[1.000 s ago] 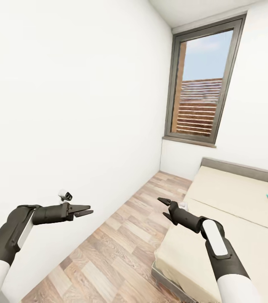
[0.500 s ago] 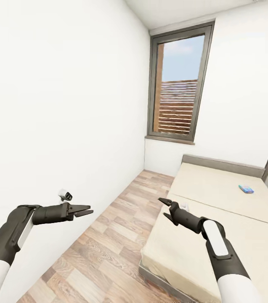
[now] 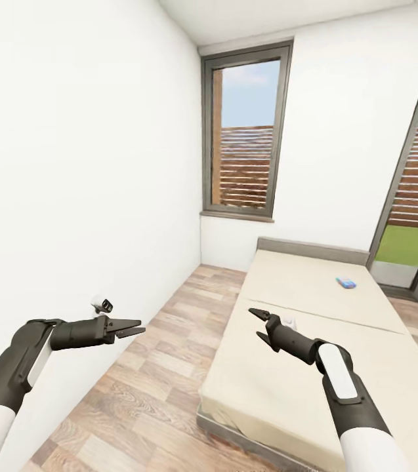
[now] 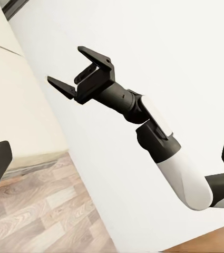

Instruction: Put all the toys in the child's room - the three board games (two on the bed and one on the table), the two jigsaw puzzles on the table, and the tennis ball on the table - inside the toy box on the table in the child's room.

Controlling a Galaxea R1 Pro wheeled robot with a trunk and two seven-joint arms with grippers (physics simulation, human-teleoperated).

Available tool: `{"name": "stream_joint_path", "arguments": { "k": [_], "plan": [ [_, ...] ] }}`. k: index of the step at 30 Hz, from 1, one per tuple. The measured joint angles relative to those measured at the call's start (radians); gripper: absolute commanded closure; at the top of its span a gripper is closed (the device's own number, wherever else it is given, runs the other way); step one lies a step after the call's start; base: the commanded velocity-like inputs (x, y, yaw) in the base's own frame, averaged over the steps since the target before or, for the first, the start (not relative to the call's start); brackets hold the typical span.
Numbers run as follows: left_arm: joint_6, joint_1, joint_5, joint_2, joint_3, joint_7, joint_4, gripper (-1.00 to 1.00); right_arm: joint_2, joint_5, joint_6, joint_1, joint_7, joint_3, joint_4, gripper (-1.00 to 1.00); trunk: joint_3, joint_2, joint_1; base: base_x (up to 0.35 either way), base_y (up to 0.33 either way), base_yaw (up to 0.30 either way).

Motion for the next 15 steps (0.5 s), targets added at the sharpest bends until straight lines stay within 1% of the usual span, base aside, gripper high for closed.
{"name": "stream_joint_path", "arguments": {
  "k": [15],
  "plan": [
    [-0.001, 0.000, 0.000, 0.000, 0.000, 0.000, 0.000, -1.00, 0.000, 0.000, 0.000, 0.000, 0.000, 0.000, 0.001, -1.00, 0.000, 0.000, 0.000, 0.000, 0.000, -0.281]
  ]
}}
